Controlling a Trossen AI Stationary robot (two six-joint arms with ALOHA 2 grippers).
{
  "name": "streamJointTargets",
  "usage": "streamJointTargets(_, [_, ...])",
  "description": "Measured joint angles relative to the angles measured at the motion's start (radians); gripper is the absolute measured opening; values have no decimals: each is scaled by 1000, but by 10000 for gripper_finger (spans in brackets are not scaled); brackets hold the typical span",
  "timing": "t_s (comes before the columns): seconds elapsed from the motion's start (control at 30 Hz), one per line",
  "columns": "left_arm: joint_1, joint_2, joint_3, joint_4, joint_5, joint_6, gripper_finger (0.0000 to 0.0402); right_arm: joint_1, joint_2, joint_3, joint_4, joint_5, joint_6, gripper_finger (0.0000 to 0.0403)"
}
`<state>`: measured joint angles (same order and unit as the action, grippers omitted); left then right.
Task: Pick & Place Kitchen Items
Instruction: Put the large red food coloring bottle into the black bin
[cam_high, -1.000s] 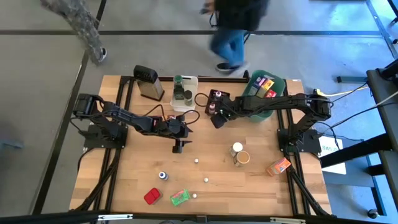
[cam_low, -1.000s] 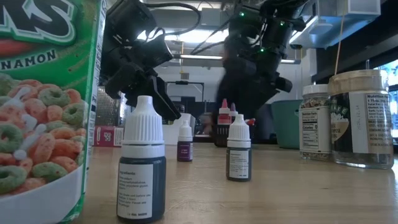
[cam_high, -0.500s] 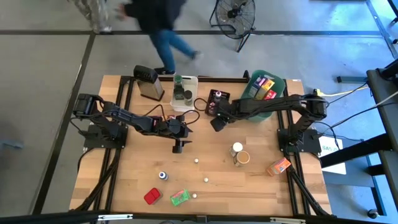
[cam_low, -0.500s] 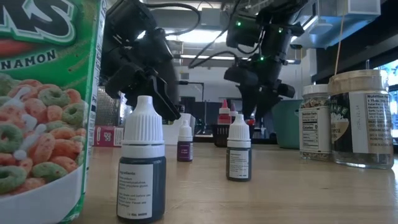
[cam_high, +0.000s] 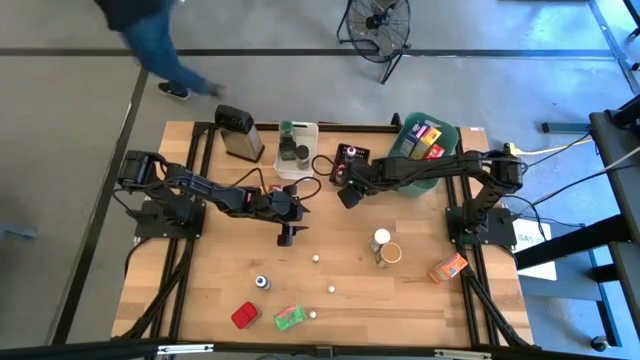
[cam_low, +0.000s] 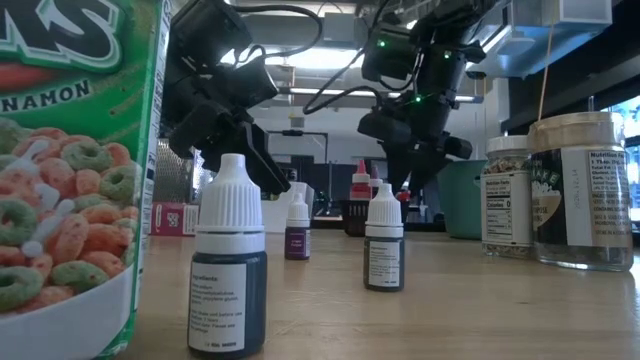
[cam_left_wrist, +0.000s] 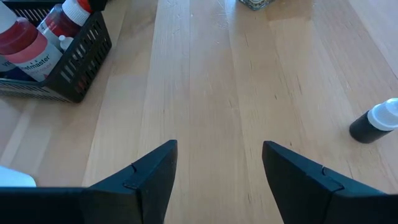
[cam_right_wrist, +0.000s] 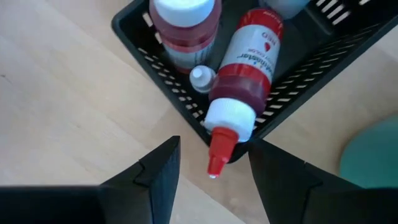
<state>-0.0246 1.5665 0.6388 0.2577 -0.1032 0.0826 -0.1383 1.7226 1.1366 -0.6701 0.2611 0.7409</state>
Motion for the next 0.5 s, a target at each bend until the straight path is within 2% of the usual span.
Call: streamJointTargets(0.5, [0, 0, 0, 0, 0, 0, 232, 1, 0, 0, -10, -1, 7, 145])
